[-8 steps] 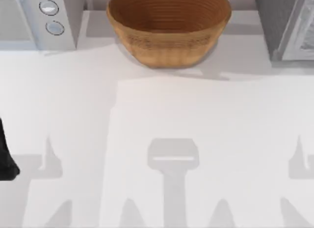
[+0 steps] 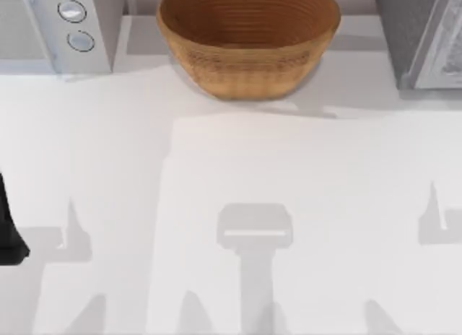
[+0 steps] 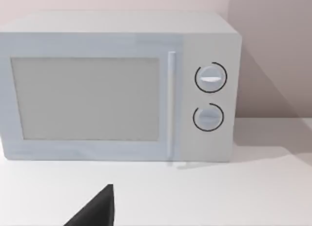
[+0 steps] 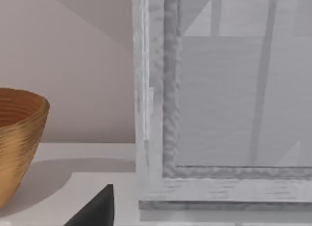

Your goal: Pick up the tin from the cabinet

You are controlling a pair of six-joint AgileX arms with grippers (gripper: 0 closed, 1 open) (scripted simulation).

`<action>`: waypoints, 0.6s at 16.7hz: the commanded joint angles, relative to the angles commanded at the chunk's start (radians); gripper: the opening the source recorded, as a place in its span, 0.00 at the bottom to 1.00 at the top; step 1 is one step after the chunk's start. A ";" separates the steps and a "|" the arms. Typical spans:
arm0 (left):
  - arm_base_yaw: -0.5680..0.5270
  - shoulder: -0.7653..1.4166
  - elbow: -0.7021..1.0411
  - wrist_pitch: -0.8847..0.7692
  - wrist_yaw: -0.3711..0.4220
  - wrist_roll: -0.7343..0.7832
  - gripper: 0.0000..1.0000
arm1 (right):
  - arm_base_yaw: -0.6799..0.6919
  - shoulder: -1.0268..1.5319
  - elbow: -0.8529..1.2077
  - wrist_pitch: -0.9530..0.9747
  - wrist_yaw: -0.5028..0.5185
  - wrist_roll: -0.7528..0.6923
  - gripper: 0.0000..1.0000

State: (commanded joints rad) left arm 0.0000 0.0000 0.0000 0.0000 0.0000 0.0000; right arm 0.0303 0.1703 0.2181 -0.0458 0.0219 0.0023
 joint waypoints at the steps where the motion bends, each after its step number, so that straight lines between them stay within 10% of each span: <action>1: 0.000 0.000 0.000 0.000 0.000 0.000 1.00 | 0.008 0.053 0.068 -0.016 0.008 0.001 1.00; 10: 0.000 0.000 0.000 0.000 0.000 0.000 1.00 | 0.091 0.669 0.868 -0.214 0.100 0.009 1.00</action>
State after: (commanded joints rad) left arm 0.0000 0.0000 0.0000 0.0000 0.0000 0.0000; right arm 0.1212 0.8390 1.0861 -0.2598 0.1217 0.0109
